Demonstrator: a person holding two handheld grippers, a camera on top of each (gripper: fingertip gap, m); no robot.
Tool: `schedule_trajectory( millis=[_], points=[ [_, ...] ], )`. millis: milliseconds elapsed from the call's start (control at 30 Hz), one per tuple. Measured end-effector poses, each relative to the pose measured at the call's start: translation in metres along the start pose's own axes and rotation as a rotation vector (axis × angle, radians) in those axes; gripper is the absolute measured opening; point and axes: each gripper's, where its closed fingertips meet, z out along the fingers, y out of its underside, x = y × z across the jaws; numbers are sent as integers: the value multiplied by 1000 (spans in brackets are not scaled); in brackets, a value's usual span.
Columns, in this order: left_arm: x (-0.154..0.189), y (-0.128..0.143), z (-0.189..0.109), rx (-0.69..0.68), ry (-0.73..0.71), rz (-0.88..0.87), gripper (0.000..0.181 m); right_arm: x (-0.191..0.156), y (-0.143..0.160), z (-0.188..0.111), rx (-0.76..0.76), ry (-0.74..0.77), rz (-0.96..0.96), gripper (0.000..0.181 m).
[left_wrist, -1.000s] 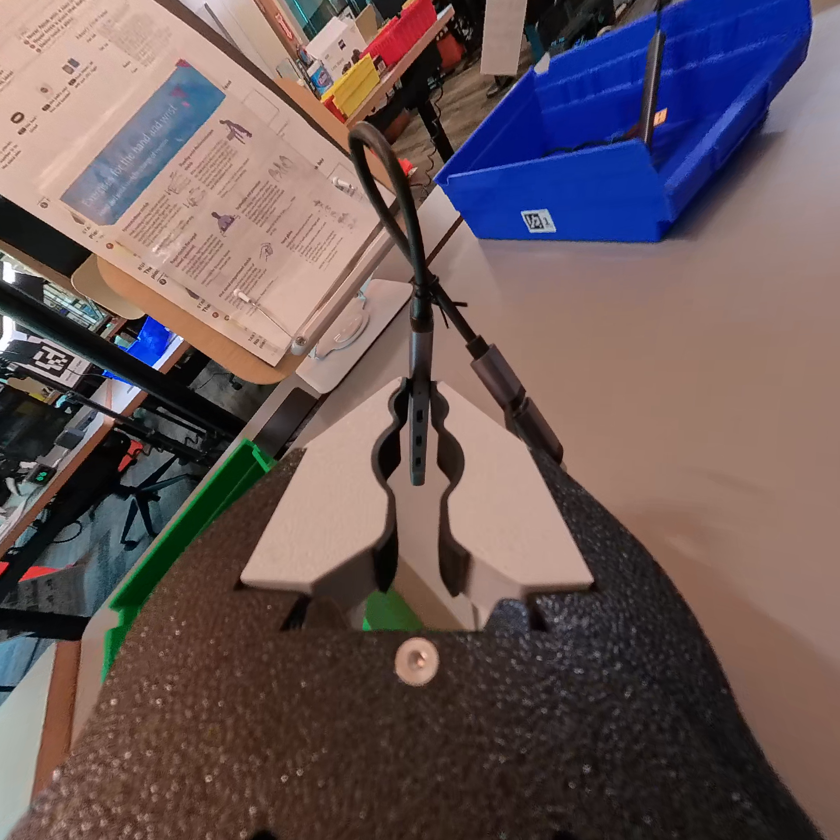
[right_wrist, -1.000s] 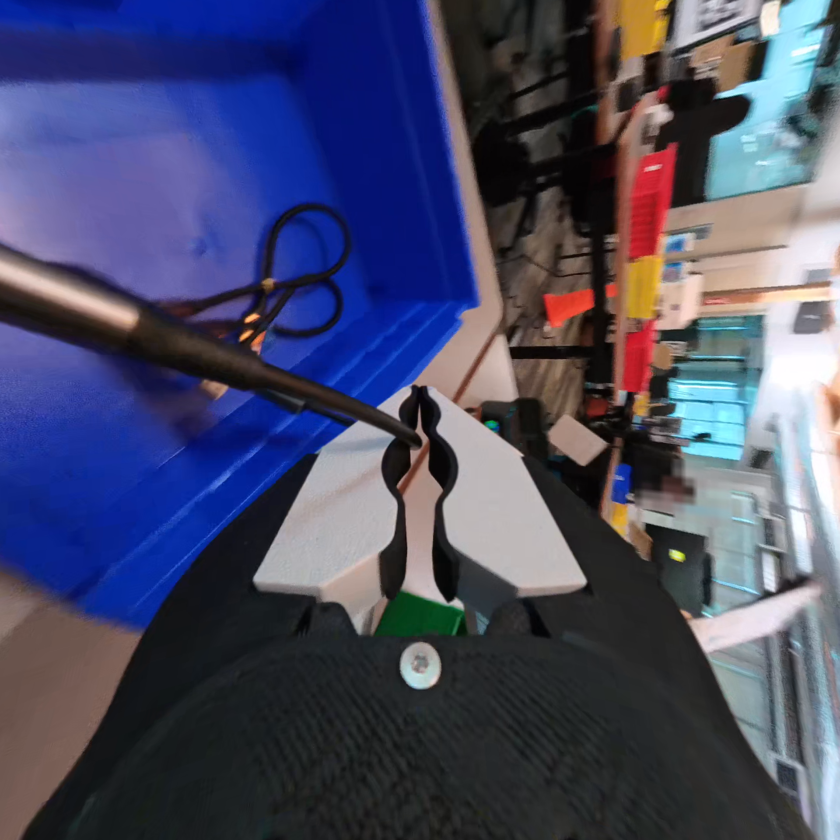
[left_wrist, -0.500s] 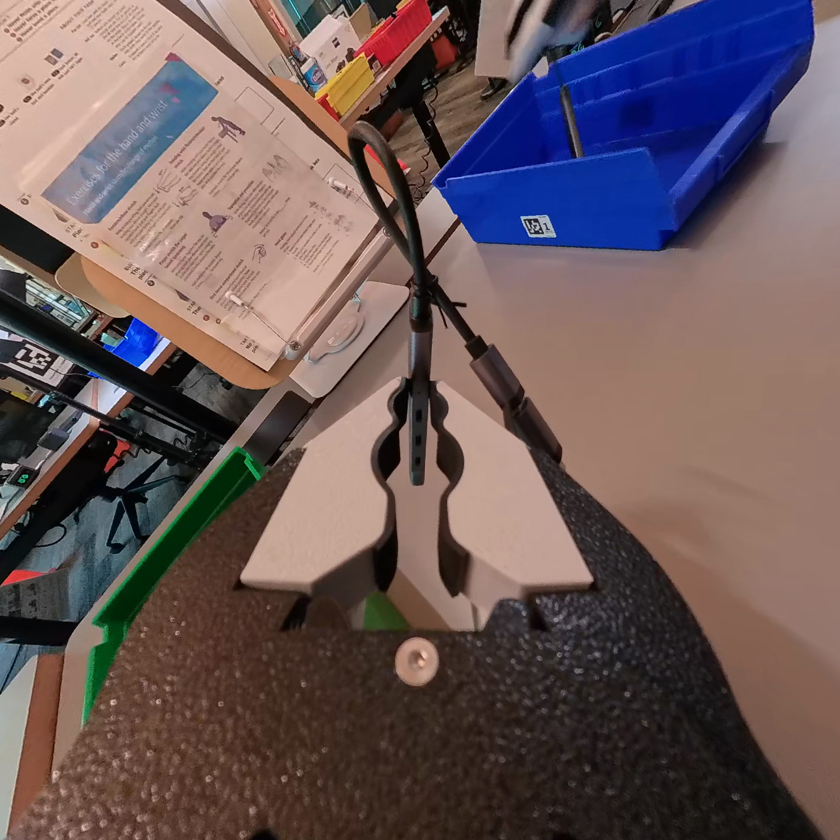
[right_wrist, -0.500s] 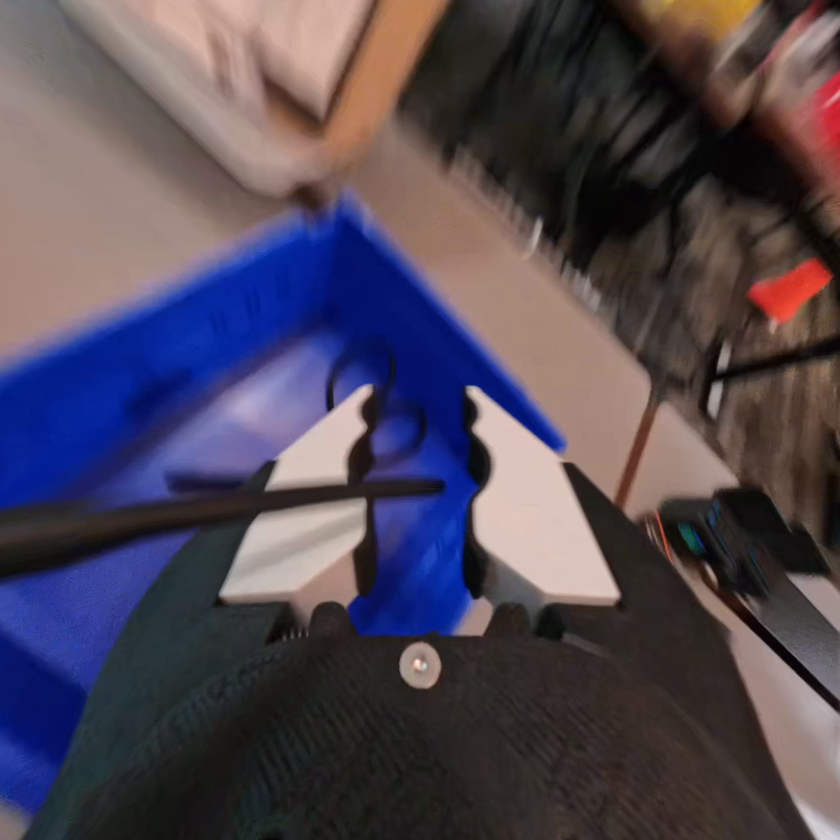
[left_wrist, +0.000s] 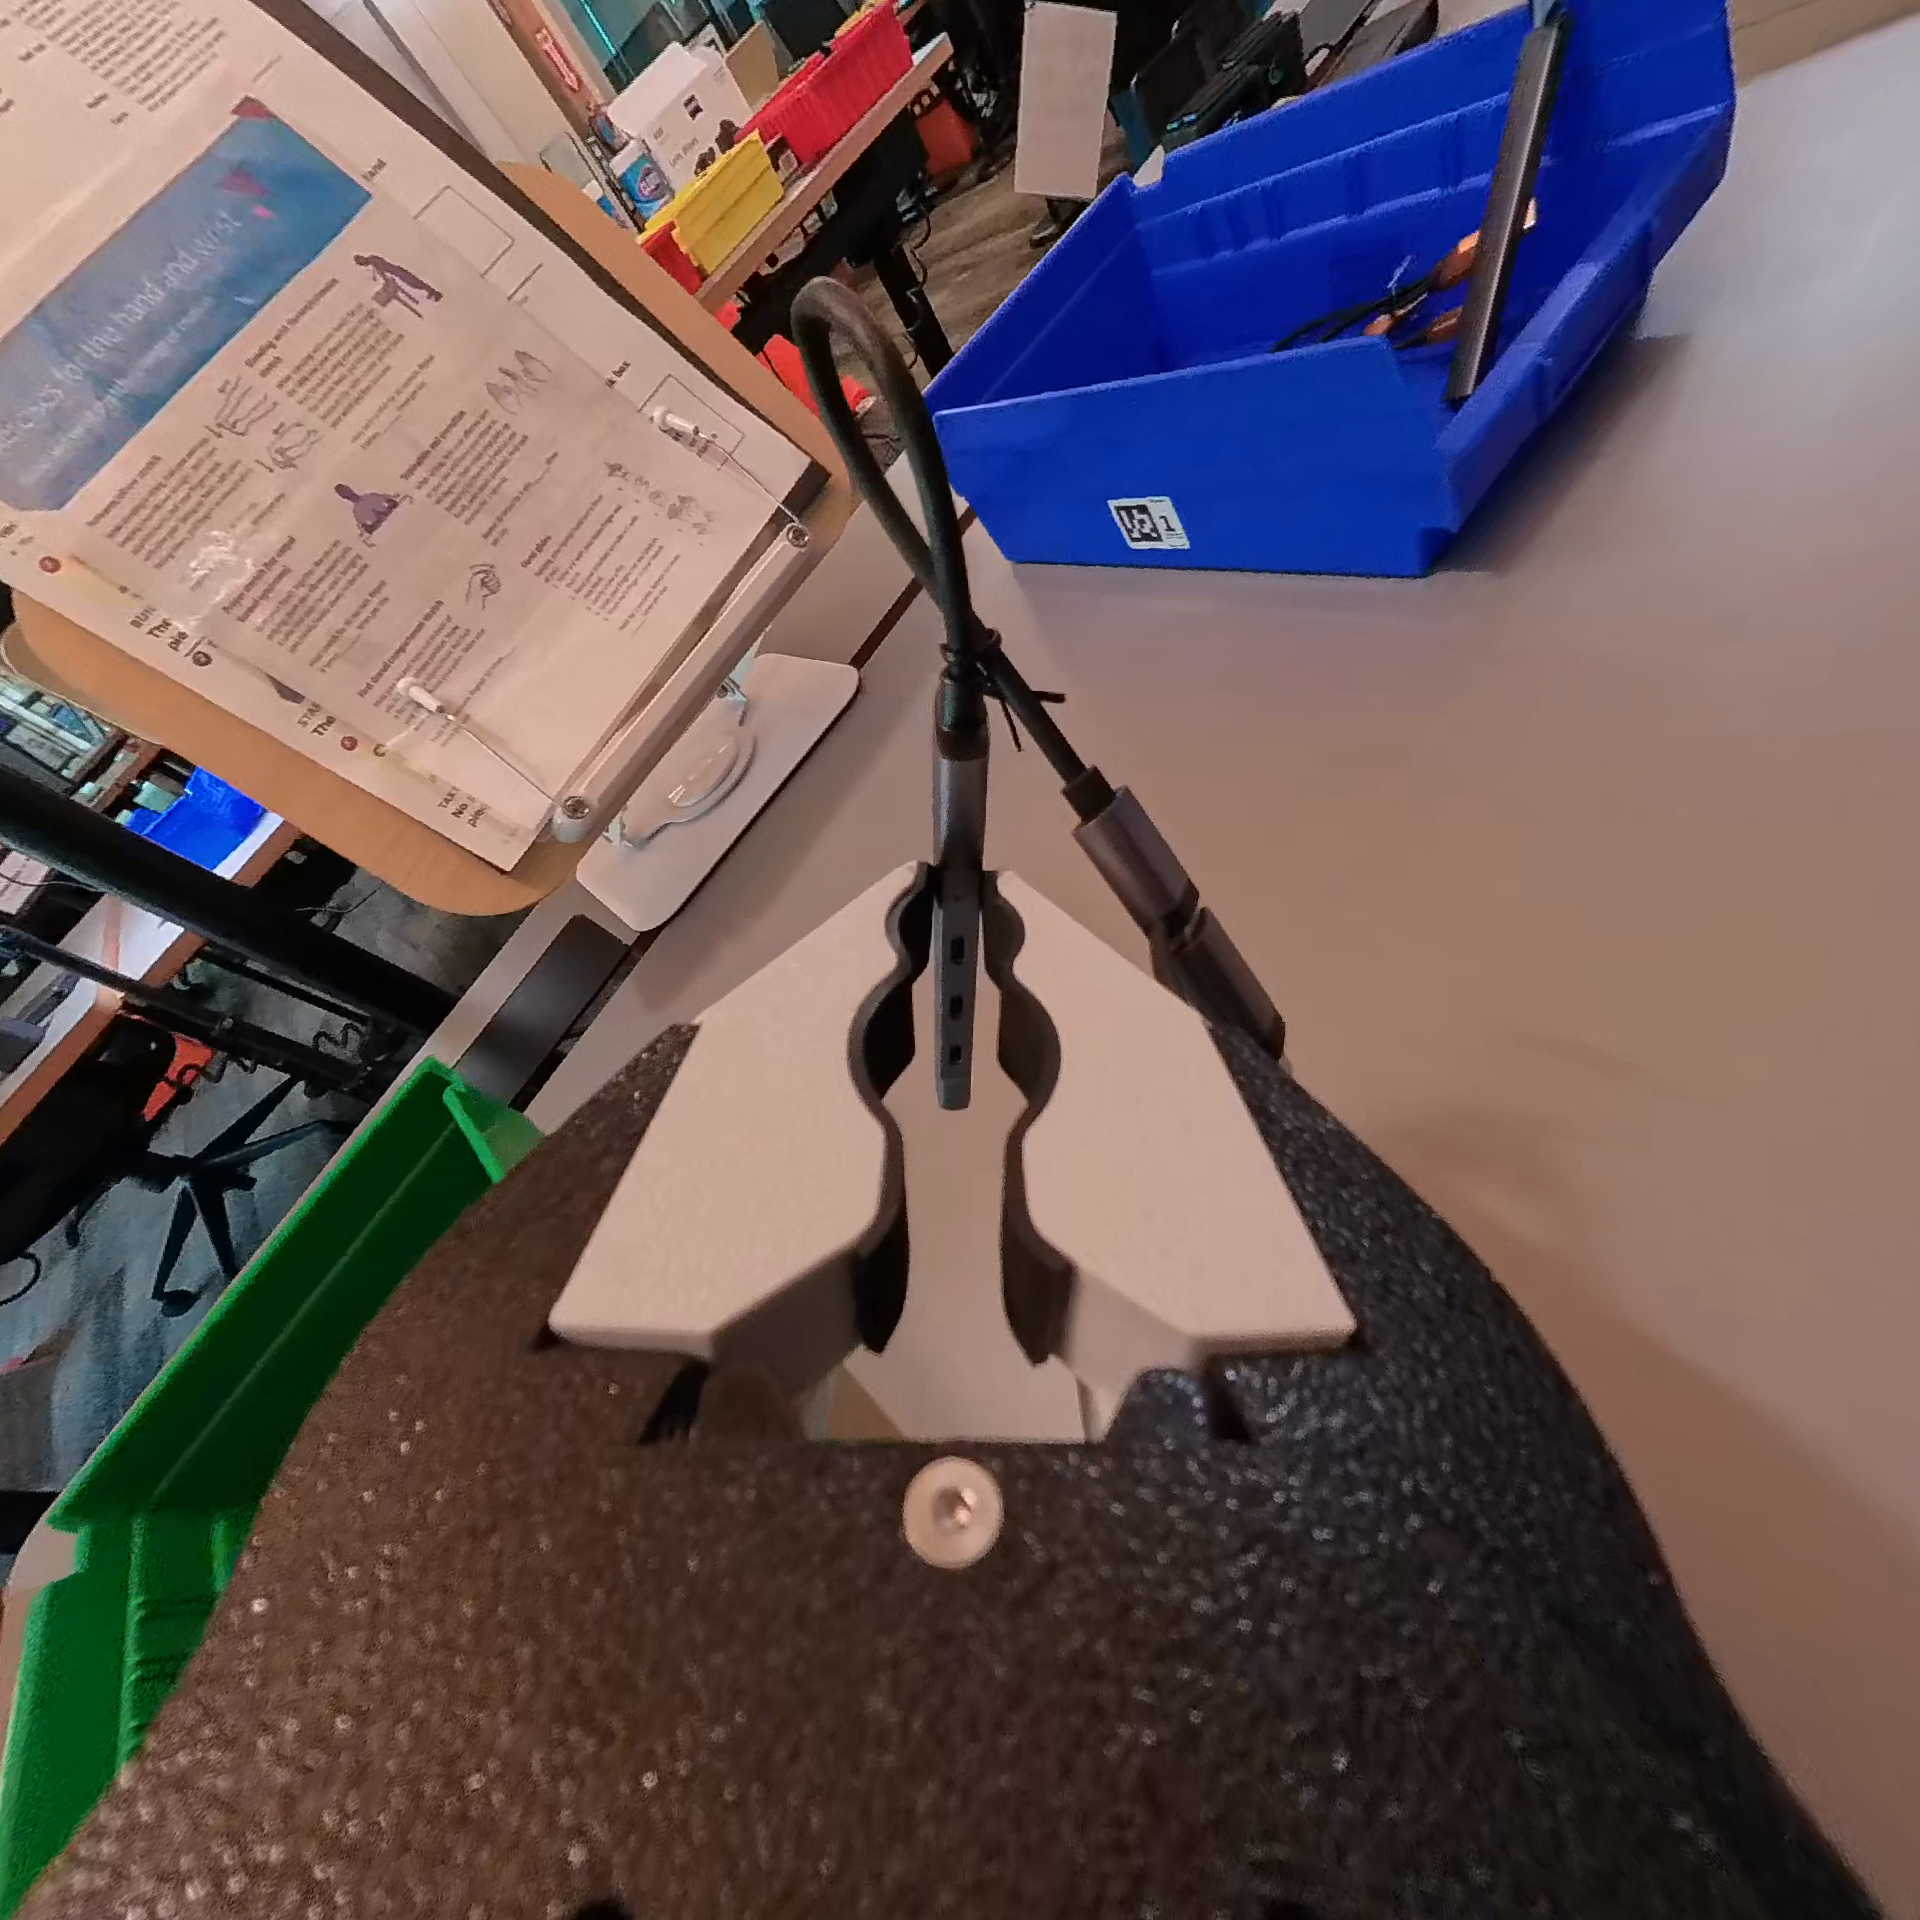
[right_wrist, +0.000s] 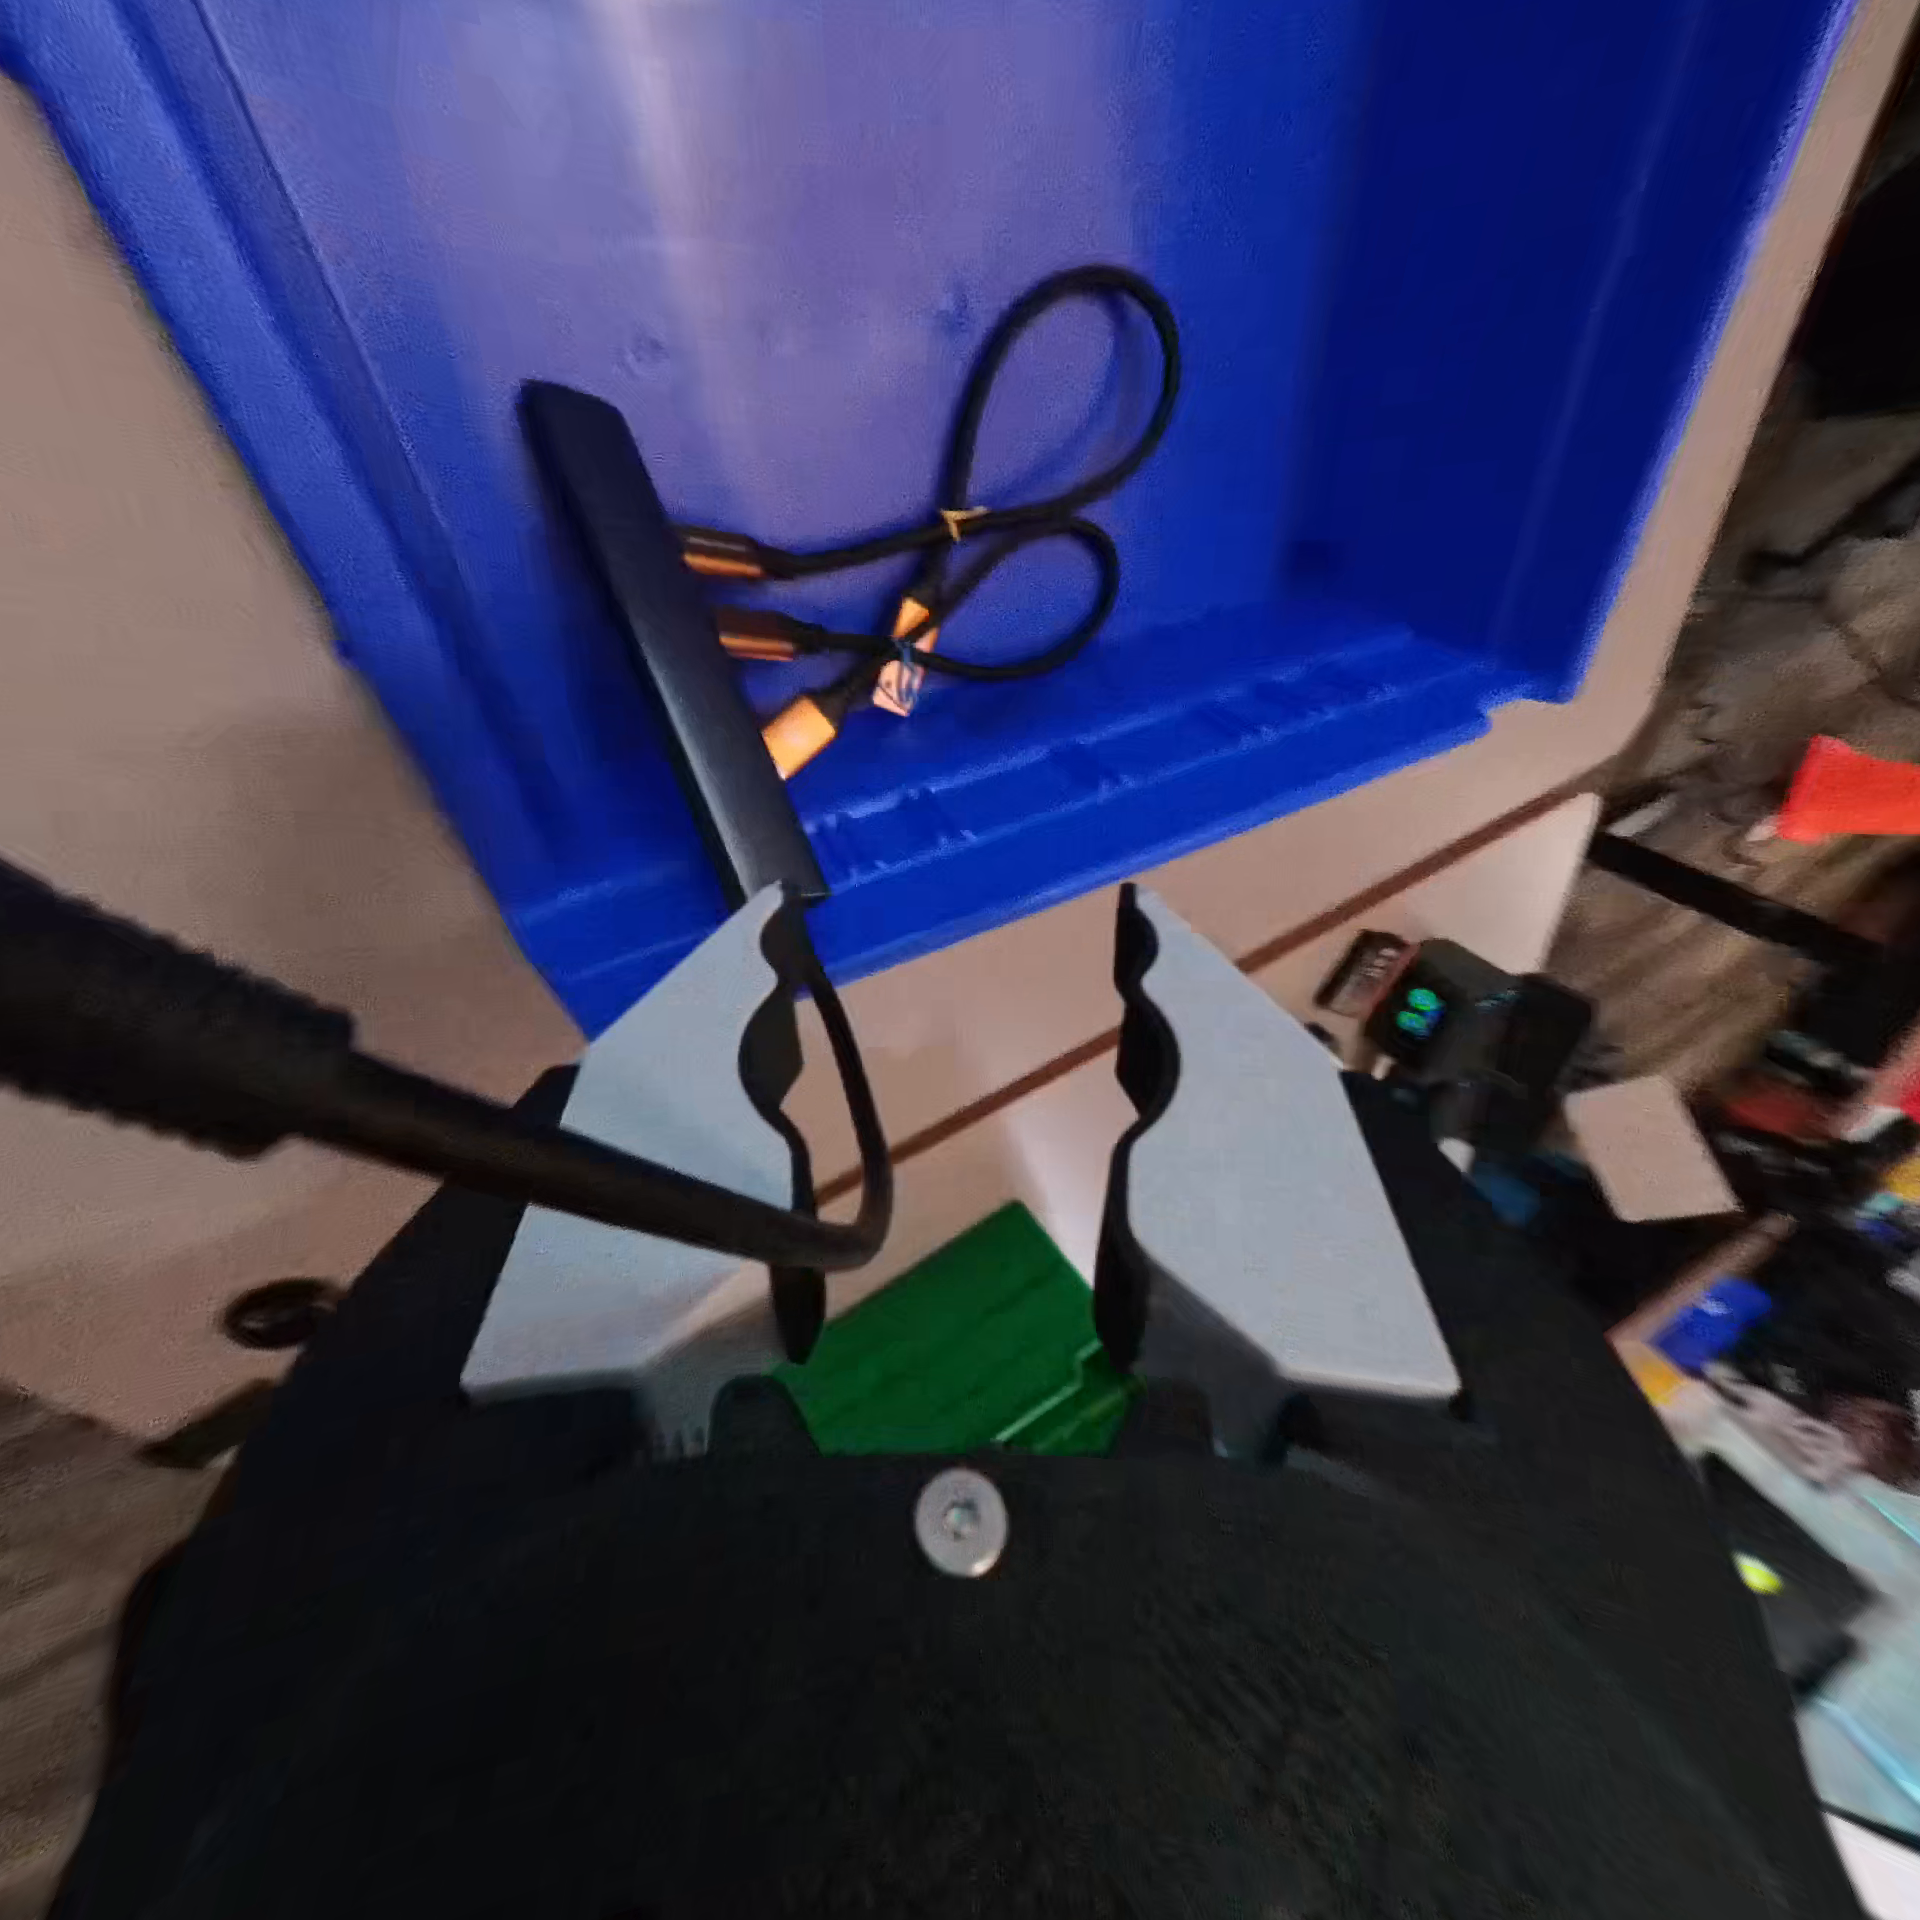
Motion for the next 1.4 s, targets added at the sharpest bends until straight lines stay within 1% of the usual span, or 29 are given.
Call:
schedule_trajectory(
  millis=[33,100,133,200,267,300,333,367,400,433,467,533,600,633,700,800,833,867,900,933,967,1000,1033,1067,1133,1233,1300,1367,1400],
  points=[
    [1,0,2,1,3,-6,7,-4,-6,-4,21,-61,92,66],
    [4,-4,7,15,16,-29,7,-7,-33,-15,133,-227,293,110],
    [6,-7,8,27,24,-41,7,0,-52,-22,235,-275,387,106],
    [10,-14,10,50,36,-54,7,35,-81,-33,427,-281,596,91],
    [11,-14,12,51,44,-60,7,70,-98,-36,568,-293,845,92],
    [12,-13,13,48,49,-66,7,84,-95,-27,563,-267,931,90],
    [12,-11,13,46,57,-74,7,98,-81,-10,484,-169,990,93],
    [11,-9,14,43,63,-85,7,113,-62,4,389,-27,1019,100],
    [11,-6,14,39,70,-97,7,119,-57,10,359,33,1005,96],
    [11,-3,14,34,80,-111,7,111,-72,12,405,-38,953,98],
    [11,1,15,27,90,-123,7,92,-89,11,449,-180,903,107],
    [10,8,14,18,99,-130,7,56,-100,10,382,-422,873,108],
    [10,15,15,8,106,-132,7,55,-97,10,347,-434,884,111],
    [9,17,15,7,107,-135,7,58,-105,4,389,-488,942,107],
    [9,19,16,14,110,-146,7,70,-120,-12,500,-610,1073,87],
    [8,20,17,17,112,-151,7,100,-119,-16,579,-594,1224,89],
    [7,21,18,20,111,-152,7,111,-112,-10,574,-544,1270,89],
    [7,21,18,24,114,-156,7,121,-95,6,500,-424,1303,86],
    [6,21,18,27,115,-162,7,131,-68,23,387,-246,1307,94],
    [5,21,19,29,114,-168,7,137,-53,31,329,-127,1287,112],
    [4,21,19,30,114,-171,7,137,-50,34,316,-108,1257,111],
    [3,22,19,29,112,-170,7,135,-47,37,291,-103,1222,96],
    [1,23,18,28,108,-167,7,137,-45,36,283,-74,1177,94],
    [0,24,17,25,104,-164,7,140,-46,30,300,-47,1111,98],
    [-3,26,14,19,99,-159,7,132,-51,16,314,-59,961,96],
    [-6,28,10,17,90,-159,7,88,-45,0,223,-143,713,95],
    [-7,29,7,19,83,-159,7,43,-37,-7,144,-205,559,93],
    [-7,27,5,28,81,-162,7,2,-31,-11,94,-200,385,98],
    [-6,26,5,35,84,-165,7,-12,-34,-11,107,-160,300,94]
  ],
)
